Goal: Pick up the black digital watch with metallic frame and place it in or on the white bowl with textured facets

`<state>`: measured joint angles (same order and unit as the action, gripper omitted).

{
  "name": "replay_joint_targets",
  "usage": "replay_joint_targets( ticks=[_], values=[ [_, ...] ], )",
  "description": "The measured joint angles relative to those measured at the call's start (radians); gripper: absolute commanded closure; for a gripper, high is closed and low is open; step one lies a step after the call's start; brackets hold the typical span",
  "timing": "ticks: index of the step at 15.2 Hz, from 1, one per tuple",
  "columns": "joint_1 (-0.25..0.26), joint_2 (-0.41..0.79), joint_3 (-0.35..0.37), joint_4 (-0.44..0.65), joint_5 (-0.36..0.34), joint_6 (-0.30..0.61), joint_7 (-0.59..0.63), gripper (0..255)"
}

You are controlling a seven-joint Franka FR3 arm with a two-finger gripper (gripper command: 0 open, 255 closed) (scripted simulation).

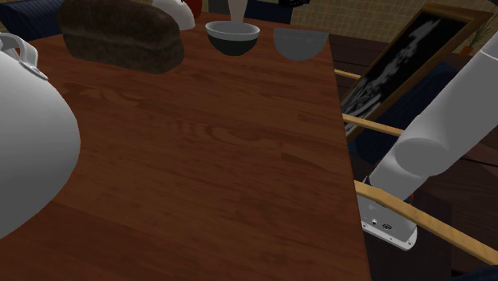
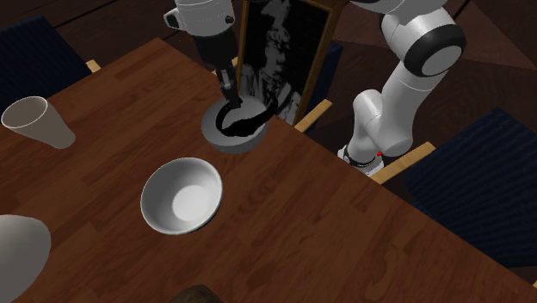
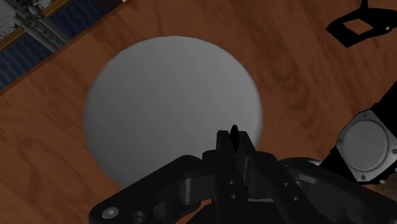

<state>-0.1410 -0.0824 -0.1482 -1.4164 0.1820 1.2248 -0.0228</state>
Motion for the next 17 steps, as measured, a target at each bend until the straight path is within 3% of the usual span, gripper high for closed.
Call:
replay_joint_targets(
  ticks=[6,17],
  values=[
    [-0.067,0.071,-0.076,0.081,-0.007,-0.036,-0.143,255],
    [-0.066,0.009,-0.073,-0.147,-0.029,0.129,-0.170,255]
  ],
)
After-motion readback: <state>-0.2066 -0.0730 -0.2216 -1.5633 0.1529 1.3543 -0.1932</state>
